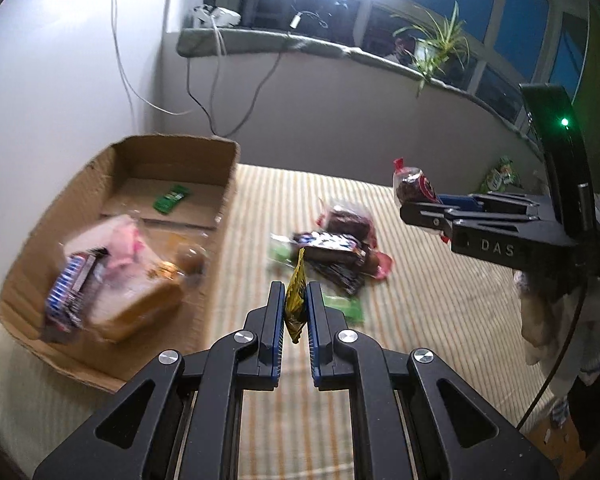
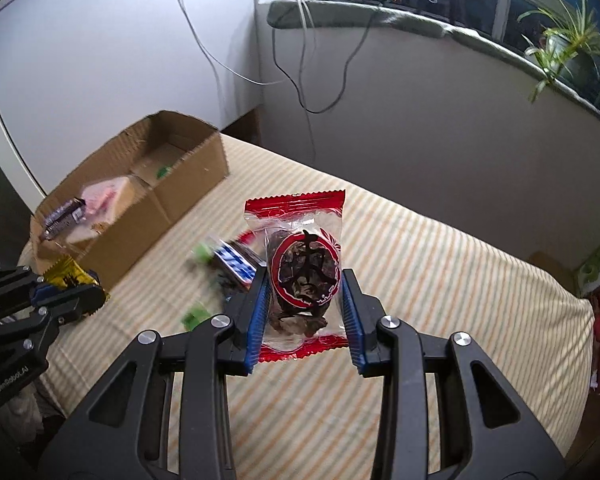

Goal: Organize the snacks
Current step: 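Carry the yellow packet and red chocolate packet into the box and release both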

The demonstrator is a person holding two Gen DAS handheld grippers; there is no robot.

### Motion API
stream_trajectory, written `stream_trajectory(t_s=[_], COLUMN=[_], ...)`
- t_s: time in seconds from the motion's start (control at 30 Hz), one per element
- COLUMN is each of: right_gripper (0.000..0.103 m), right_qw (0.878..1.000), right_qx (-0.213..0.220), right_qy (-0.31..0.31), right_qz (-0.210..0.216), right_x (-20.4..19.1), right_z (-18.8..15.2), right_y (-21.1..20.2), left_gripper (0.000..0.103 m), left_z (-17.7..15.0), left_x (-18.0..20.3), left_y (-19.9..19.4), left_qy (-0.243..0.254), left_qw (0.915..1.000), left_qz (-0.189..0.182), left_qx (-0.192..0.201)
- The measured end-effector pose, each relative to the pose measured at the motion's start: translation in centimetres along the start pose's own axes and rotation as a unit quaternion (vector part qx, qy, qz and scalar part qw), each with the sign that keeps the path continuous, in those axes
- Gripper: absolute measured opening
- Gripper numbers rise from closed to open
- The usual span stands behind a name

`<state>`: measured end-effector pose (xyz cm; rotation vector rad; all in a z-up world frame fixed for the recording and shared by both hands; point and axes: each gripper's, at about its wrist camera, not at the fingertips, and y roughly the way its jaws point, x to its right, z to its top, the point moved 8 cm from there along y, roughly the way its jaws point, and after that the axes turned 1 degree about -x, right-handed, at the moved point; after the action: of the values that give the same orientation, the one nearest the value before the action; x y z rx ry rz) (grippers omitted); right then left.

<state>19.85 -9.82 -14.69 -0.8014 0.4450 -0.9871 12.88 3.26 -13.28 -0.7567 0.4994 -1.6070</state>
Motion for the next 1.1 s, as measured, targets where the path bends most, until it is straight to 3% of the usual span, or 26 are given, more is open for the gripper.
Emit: stream_trajectory(t_s=[0.6, 1.1], right_gripper=[0.036, 0.036], right_qw=[0.998, 0.996], right_qx=[0.011, 0.002], right_qy=[-0.042, -0.067], right_qz=[0.035, 0.063], right_x=[-7.3, -12.1], right_z=[5.3, 8.6], right_y=[2.0, 5.1], left_gripper=[0.009, 0.009], left_z=[3.4, 4.5], left_x=[-6.2, -8.7], left_y=[-0.7, 0.2], left_qy=[-0.021, -0.033], left_qw=[0.9991, 0.9987], left_qz=[0.030, 0.033], left_qx=[0.022, 0.019])
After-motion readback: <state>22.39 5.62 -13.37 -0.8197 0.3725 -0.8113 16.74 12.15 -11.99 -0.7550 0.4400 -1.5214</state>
